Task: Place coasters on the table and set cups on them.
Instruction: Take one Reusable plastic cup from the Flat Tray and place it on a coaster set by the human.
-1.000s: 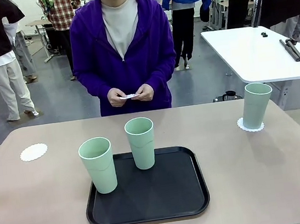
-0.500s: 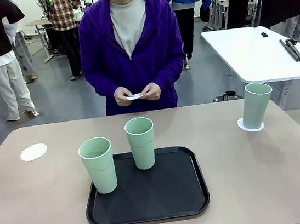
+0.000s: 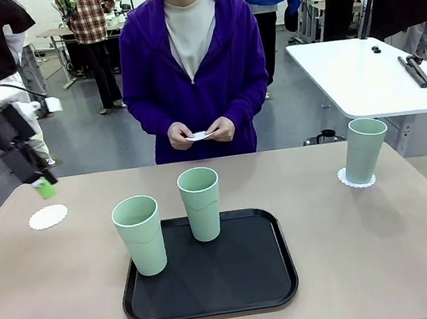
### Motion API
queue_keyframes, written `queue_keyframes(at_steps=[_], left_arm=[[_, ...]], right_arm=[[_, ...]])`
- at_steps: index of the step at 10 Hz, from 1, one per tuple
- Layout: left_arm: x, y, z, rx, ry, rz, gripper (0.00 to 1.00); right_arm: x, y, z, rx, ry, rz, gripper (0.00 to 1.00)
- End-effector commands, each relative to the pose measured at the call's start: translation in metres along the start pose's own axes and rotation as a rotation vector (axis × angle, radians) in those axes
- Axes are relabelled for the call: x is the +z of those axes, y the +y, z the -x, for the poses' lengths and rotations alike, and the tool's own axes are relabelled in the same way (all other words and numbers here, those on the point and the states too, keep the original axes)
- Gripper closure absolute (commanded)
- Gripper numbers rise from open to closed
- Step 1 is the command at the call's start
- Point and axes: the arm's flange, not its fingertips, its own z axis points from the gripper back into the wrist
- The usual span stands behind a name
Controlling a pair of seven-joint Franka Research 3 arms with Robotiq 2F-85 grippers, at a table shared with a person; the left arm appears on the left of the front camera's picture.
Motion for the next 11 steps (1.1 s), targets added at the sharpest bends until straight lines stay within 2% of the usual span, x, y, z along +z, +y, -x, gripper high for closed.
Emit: queue_keyframes(at_steps=[1, 3, 4, 9, 10, 11], left_arm=[[-0.023, -0.016, -0.011, -0.077, -0.035, -0.102, 0.00], [-0.032, -0.023, -0.019, -0.102, -0.016, -0.061, 0.00], [-0.024, -0.013, -0.025, -0.064, -0.012, -0.081, 0.00], [-0.027, -0.014, -0.024, -0.066, -0.018, -0.084, 0.00], [-0.034, -0.021, -0.003, -0.172, -0.215, -0.131, 0.00], [-0.045, -0.025, 0.011, -0.248, -0.328, -0.189, 0.00]], right_arm=[[0.001, 0.000, 0.000, -0.003, -0.001, 0.004, 0.00], [0.001, 0.000, 0.000, -0.003, -0.001, 0.004, 0.00], [0.001, 0.000, 0.000, -0.003, -0.001, 0.004, 0.00], [0.001, 0.000, 0.000, -0.003, -0.001, 0.004, 0.00], [0.001, 0.000, 0.000, -0.003, -0.001, 0.004, 0.00], [0.001, 0.000, 0.000, -0.003, -0.001, 0.004, 0.00]])
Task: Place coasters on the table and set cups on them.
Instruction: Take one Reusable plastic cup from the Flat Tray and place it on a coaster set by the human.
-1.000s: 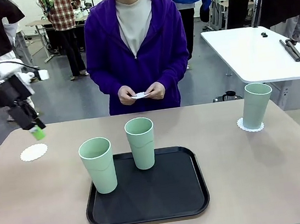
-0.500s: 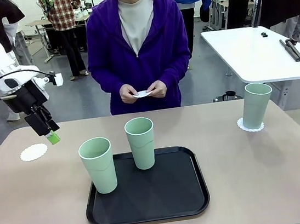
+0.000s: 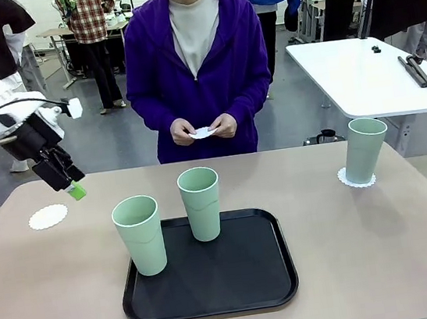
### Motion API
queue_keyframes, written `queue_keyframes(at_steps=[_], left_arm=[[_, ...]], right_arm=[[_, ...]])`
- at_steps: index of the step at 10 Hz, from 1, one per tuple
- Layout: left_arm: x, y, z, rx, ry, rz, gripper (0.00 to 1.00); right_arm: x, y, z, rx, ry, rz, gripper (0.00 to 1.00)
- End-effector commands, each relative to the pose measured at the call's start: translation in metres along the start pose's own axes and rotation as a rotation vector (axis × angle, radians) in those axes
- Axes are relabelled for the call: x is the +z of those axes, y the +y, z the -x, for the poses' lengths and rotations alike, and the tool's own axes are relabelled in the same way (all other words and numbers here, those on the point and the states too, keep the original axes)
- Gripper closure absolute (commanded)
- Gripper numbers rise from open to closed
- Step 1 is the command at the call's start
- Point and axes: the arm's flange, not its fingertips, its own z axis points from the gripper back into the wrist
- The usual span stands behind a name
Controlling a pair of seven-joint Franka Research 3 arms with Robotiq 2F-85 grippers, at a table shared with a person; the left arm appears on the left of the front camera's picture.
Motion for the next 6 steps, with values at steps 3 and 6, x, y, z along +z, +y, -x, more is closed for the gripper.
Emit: queue_keyframes(at_steps=[3, 6], left_arm=[[-0.039, -0.014, 0.056, -0.198, -0.420, -0.023, 0.00], [-0.044, 0.005, 0.091, -0.185, -0.635, 0.226, 0.00]], right_arm=[[0.000, 0.000, 0.000, -0.003, 0.001, 0.004, 0.00], [0.000, 0.000, 0.000, -0.003, 0.001, 0.004, 0.00]])
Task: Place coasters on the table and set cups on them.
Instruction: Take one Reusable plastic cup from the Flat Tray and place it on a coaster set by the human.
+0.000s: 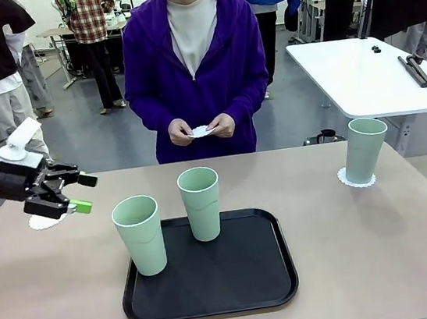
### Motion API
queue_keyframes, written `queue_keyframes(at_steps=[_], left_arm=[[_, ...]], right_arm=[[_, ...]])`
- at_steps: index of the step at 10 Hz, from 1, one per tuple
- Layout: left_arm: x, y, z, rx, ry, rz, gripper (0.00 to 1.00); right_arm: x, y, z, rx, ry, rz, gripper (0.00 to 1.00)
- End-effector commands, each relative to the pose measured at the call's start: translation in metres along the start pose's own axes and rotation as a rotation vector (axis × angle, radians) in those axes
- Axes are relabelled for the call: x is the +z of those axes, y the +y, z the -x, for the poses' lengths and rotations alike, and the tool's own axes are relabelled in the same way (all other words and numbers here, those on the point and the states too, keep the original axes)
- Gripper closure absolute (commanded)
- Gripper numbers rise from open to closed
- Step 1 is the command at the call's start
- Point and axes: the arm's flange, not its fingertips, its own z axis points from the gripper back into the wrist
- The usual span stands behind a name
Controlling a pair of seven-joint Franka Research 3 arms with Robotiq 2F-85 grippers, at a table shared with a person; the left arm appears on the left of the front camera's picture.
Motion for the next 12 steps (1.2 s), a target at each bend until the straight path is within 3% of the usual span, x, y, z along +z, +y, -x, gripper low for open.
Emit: queue_keyframes(at_steps=[1, 3, 6, 8, 11, 12], left_arm=[[0.018, 0.025, 0.026, 0.072, -0.046, 0.117, 0.00], [0.013, 0.033, 0.046, 0.043, -0.075, 0.138, 0.00], [-0.027, 0.028, 0.081, 0.036, -0.147, 0.224, 0.00], [-0.046, 0.021, 0.089, 0.023, -0.168, 0.272, 0.00], [-0.056, 0.019, 0.089, -0.020, -0.152, 0.219, 0.00], [-0.056, 0.016, 0.091, 0.041, -0.146, 0.285, 0.00]], right_arm=[[-0.001, 0.000, -0.001, -0.002, 0.002, 0.004, 0.00], [-0.001, 0.000, -0.001, -0.002, 0.002, 0.004, 0.00], [-0.001, 0.000, -0.001, -0.002, 0.002, 0.004, 0.00], [-0.001, 0.000, -0.001, -0.002, 0.002, 0.004, 0.00], [-0.001, 0.000, -0.001, -0.002, 0.002, 0.004, 0.00], [-0.001, 0.000, -0.001, -0.002, 0.002, 0.004, 0.00]])
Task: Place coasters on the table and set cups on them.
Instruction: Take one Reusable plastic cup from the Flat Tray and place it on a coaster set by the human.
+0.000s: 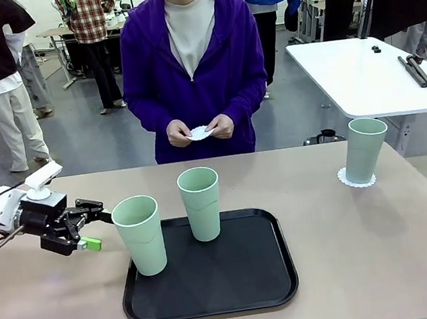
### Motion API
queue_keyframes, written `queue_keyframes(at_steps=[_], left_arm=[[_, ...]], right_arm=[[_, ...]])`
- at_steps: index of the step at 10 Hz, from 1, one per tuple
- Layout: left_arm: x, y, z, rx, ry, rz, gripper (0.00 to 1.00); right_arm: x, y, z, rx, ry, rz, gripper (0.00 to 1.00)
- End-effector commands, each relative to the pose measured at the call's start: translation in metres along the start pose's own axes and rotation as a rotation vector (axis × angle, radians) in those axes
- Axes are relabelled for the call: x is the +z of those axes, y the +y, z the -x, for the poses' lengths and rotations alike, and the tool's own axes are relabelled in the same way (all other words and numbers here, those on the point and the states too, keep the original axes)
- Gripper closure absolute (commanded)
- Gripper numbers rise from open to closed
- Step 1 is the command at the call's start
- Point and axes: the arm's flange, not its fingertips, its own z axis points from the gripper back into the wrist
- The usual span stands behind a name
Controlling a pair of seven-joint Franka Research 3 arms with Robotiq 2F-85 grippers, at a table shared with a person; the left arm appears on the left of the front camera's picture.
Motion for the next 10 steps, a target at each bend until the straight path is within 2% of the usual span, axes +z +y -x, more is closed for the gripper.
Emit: queue_keyframes(at_steps=[1, 4, 5, 7, 10], left_arm=[[0.000, -0.001, 0.001, 0.011, -0.003, 0.009, 0.00], [-0.001, 0.000, 0.001, 0.004, 0.000, 0.003, 0.00], [-0.009, 0.004, -0.001, -0.055, -0.004, 0.000, 0.00], [-0.025, 0.014, 0.002, -0.069, -0.013, -0.043, 0.00], [-0.035, 0.019, 0.015, -0.058, -0.047, -0.038, 0.00]], right_arm=[[0.000, 0.000, -0.001, -0.003, 0.002, 0.004, 0.00], [0.000, 0.000, -0.001, -0.003, 0.002, 0.004, 0.00], [0.000, 0.000, -0.001, -0.003, 0.002, 0.004, 0.00], [0.000, 0.000, -0.001, -0.003, 0.002, 0.004, 0.00], [0.000, 0.000, -0.001, -0.003, 0.002, 0.004, 0.00]])
